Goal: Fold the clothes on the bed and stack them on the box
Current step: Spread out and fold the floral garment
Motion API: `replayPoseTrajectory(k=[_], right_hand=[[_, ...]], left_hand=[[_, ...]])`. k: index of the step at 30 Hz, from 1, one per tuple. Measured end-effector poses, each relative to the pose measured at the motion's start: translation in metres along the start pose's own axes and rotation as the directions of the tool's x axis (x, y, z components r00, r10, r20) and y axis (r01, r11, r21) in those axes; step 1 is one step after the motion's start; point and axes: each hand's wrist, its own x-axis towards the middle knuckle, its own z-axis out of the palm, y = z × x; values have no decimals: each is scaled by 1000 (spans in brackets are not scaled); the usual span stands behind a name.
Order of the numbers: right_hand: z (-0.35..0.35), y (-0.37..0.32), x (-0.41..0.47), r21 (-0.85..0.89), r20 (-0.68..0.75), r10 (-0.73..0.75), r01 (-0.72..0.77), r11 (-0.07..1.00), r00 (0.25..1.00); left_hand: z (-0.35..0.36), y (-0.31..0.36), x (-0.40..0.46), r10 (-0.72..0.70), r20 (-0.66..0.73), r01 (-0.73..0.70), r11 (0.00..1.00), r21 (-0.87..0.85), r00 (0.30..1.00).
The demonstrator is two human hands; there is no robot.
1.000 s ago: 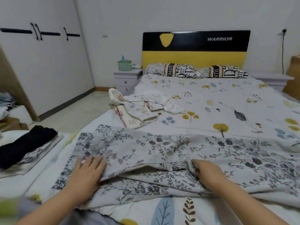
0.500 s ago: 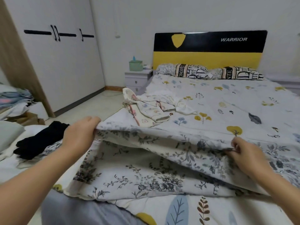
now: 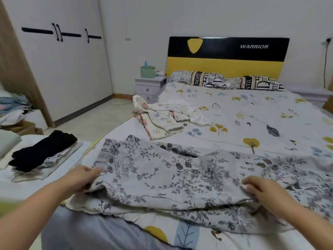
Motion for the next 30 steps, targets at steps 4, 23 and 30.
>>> replayPoseTrajectory(k=[4,23,30], right_hand=[[8,16,6,-247,-45,35,-45,968,998],[15,21,28,-269,-185,13,-63,961,983],[13,20,79,-380,-257,2,-103,919,966]], left_hand=[[13,1,5,106,-211,-69,982,175,972],[-23,8,22,325,-413,-40,824,565,851],[15,42,77,474,-81,-269,624,733,877]])
